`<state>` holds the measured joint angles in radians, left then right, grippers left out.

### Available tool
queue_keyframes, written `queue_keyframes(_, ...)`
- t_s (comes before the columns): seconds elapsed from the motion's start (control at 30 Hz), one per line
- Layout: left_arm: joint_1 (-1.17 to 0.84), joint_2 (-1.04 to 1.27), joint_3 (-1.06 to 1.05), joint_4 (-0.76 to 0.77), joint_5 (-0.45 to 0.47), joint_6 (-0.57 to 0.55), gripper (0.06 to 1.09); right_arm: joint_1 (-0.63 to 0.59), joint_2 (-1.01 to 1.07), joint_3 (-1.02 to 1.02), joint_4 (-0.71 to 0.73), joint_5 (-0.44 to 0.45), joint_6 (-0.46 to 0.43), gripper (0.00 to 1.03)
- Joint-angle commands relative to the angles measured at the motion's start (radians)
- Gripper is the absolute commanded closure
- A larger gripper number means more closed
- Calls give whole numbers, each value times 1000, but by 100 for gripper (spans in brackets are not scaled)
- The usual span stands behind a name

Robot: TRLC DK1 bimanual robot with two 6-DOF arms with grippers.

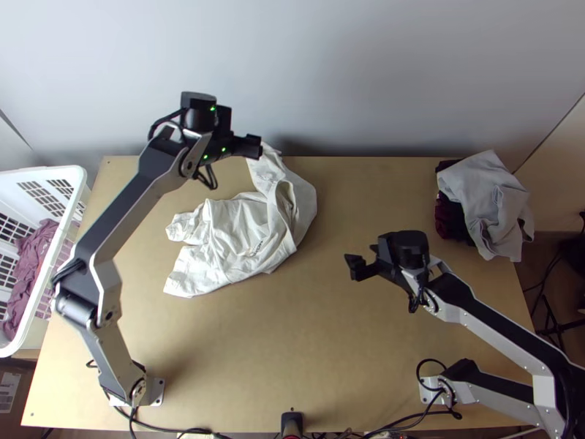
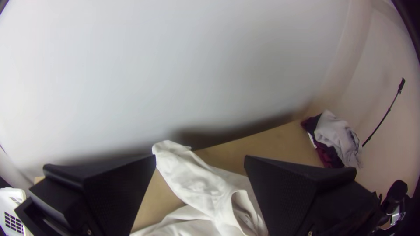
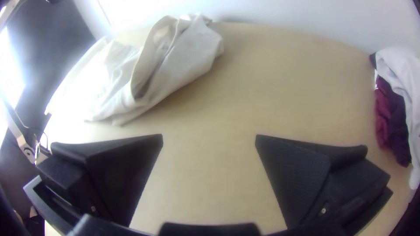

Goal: Fold the t-shirt

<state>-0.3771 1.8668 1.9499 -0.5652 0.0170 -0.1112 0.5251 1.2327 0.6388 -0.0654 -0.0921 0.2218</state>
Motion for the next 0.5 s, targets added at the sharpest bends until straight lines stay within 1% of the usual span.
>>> queue_keyframes(0.0,58,-294,-424,91,5,25,11,118,195,116,-39,-167,30,5)
queue_keyframes(0.07,73,-333,-483,103,5,30,11,142,226,142,-40,-184,36,5)
queue_keyframes(0.17,107,-426,-611,146,5,35,11,200,289,197,-59,-236,50,5)
queue_keyframes(0.3,178,-526,-723,162,6,53,11,286,393,266,-59,-238,65,5)
queue_keyframes(0.47,256,-624,-807,162,6,62,11,339,505,364,-59,-253,71,5)
